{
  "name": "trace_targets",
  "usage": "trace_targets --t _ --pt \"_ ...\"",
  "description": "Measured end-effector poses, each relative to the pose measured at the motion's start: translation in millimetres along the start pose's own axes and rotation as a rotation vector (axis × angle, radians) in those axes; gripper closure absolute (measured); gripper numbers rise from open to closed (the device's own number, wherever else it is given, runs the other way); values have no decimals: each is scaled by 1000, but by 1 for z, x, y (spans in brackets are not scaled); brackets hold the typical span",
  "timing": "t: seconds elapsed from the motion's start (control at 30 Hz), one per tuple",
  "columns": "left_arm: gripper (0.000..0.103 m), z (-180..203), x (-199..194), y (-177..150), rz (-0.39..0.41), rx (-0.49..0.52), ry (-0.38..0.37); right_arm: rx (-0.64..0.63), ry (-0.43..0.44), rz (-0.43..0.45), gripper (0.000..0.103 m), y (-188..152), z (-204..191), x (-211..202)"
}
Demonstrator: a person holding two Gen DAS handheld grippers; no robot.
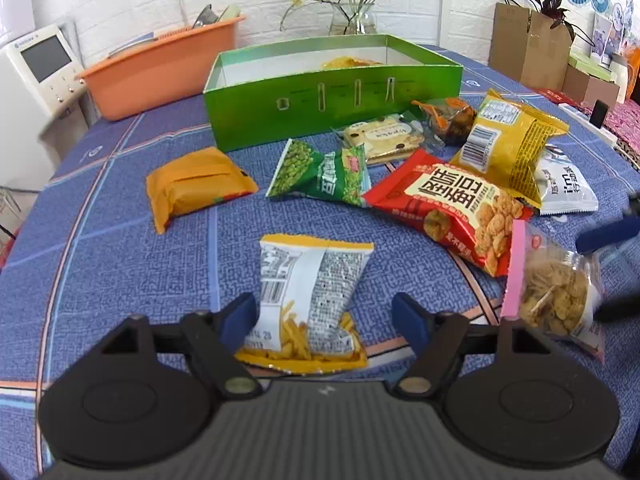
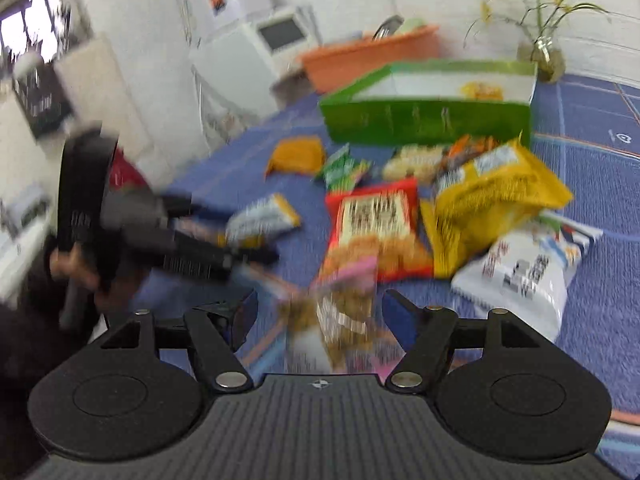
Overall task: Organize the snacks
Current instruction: 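Grasp the white fries bag with left tool while right tool lifts cracker bag, then place both held bags into the green box and open both tools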
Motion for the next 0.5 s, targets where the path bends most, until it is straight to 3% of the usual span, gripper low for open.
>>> trace_targets --t 0.07,0.13,0.27,0.37,0.43,0.5 --pt "19 -1 5 2 -18 -13 -23 -87 -48 -37 0 -4 -6 4" --pt "0 -1 13 3 -48 -16 -23 -127 -83 -77 0 -5 -10 11" --pt "1 1 15 3 -12 -7 -42 -171 -150 -149 0 -6 -11 26" --pt "18 2 9 4 16 -10 -65 -197 -134 -163 0 -8 -12 30" --pt "48 0 5 4 24 -19 -66 -210 -110 -153 0 -8 -14 30" --pt "58 -3 2 4 22 -34 -64 -206 -110 -147 7 -9 -14 27"
Point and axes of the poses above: each gripper's, at about its wrist camera, not at the fingertips, and x roughly the way its jaws point, z to its right, y to its top, the point moved 8 cm from there along x, roughly the way its jaws point, and after that the axes turned 9 degrees about y, right-handed, at the moved point
